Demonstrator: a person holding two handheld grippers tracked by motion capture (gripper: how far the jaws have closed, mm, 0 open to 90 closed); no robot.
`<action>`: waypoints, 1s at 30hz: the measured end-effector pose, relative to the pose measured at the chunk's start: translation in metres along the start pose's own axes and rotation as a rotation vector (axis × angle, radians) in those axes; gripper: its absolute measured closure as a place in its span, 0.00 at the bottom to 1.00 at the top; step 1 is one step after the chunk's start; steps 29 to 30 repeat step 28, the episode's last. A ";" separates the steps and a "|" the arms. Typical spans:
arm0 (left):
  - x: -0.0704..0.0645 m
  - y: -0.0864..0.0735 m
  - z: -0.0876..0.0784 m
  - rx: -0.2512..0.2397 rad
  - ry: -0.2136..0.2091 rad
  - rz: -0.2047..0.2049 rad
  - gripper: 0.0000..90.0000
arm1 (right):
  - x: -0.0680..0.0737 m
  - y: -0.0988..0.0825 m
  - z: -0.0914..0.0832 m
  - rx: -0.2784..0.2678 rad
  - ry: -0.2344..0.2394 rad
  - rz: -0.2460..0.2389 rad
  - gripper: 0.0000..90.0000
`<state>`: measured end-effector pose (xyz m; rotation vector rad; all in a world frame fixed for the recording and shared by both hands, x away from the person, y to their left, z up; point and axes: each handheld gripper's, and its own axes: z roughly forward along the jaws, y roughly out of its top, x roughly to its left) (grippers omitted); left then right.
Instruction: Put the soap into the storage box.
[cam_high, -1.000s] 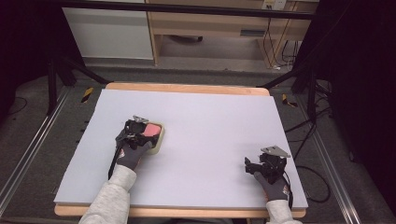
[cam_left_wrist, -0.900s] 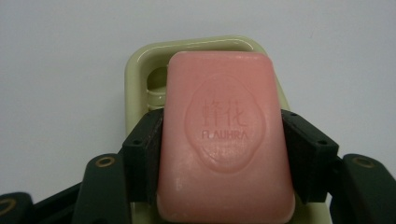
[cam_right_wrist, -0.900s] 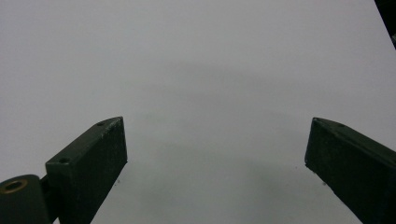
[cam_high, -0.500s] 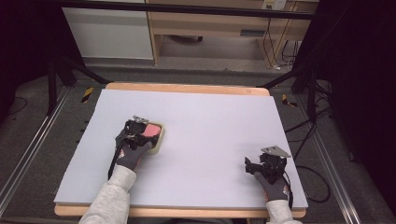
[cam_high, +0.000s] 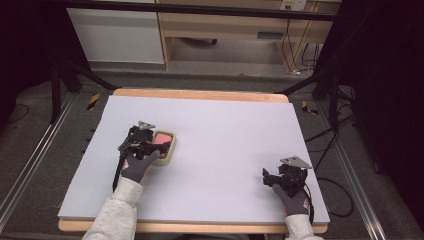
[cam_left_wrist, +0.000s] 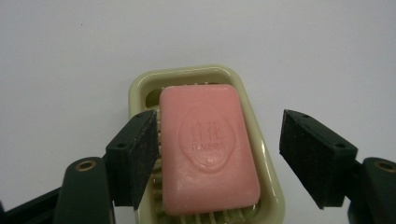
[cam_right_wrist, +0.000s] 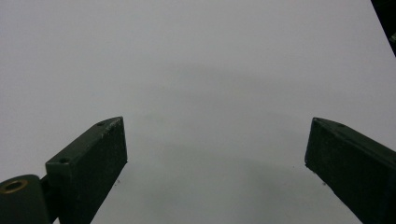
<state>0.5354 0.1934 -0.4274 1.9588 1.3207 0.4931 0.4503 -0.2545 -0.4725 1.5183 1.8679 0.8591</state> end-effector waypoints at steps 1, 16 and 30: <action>0.000 0.000 -0.002 -0.002 -0.004 0.001 0.30 | 0.000 0.000 0.000 -0.001 0.001 -0.001 0.07; 0.016 -0.024 -0.035 -0.055 -0.022 -0.004 0.30 | -0.004 -0.002 -0.004 -0.010 -0.008 0.014 0.06; 0.036 -0.062 -0.049 -0.038 0.035 0.019 0.29 | -0.007 -0.002 -0.005 -0.009 -0.015 0.029 0.06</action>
